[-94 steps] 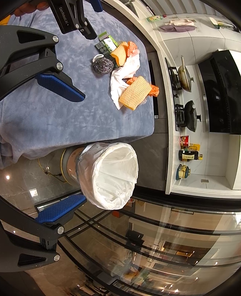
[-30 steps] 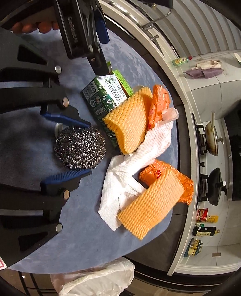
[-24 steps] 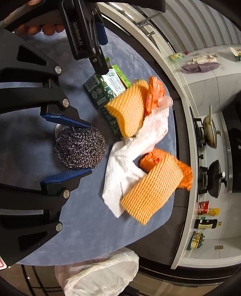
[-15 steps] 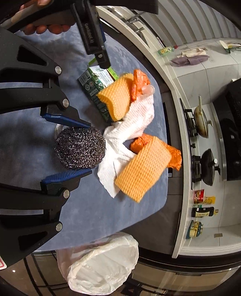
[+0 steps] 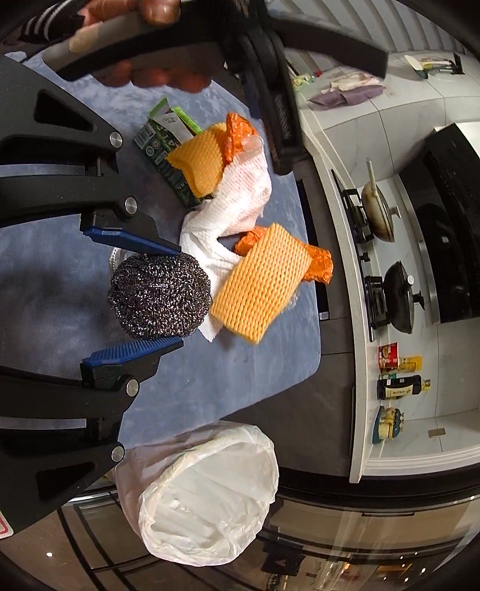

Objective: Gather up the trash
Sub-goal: 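Grasp the white paper towel with the left tool while the right tool holds the scrubber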

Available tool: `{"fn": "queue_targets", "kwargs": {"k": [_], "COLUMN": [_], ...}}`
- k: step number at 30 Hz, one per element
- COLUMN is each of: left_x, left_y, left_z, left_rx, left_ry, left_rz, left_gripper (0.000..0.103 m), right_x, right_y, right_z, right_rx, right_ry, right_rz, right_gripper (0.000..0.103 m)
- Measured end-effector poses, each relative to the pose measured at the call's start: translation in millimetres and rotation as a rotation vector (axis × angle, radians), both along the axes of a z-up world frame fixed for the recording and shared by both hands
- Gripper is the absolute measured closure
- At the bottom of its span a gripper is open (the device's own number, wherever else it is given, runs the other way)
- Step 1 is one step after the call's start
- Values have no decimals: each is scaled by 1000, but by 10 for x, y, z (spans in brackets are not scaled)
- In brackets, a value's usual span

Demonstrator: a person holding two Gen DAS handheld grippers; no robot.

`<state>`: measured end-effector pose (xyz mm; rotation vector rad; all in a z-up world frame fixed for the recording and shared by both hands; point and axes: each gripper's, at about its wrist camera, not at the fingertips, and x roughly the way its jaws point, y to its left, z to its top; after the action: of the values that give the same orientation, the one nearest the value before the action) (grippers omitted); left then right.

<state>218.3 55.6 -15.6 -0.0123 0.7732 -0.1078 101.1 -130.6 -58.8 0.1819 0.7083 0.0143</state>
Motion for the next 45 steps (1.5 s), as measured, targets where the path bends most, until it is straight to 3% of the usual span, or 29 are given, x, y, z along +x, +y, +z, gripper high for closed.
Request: {"fn": "queue_targets", "kwargs": {"k": [4,6,8,11,25,34,35,37,38,39,45], "left_x": [91,73,61,-12,-608,-922,-944,-994,-1005,-1029,-926], "left_y": [-24,-22,-6,6,17,261,273,309,333,353,299], "left_z": [-150,-176,-174,-96,515,144,115,66,62,70,91], "left_rx": [6,10,-6,-12,-69,-73,-73,-62,-61,-63,-59], "left_ry": [37,44,57,37,-70,58,65,70,67,57,44], "left_rz": [6,-8,-15,-22,-94,-74,-74,-64,-56,-46,-50], "left_gripper": [55,83,98,101,101,100,97,78,62,55,54], "right_x": [8,6,12,-8,-315,-482,-494,-507,-516,-521,-517], "right_y": [-87,-119,-149,-191,-320,-256,-243,-221,-213,-205,-185], "right_z": [-13,-20,-31,-22,234,215,223,232,234,238,245], "right_rx": [7,8,13,23,35,34,32,29,29,29,28], "right_ry": [-3,-3,-1,-7,-76,-62,-62,-64,-65,-66,-65], "right_rz": [-15,-19,-24,-30,-57,-50,-47,-43,-43,-42,-38], "right_gripper": [61,61,61,61,61,61,61,61,61,61,61]}}
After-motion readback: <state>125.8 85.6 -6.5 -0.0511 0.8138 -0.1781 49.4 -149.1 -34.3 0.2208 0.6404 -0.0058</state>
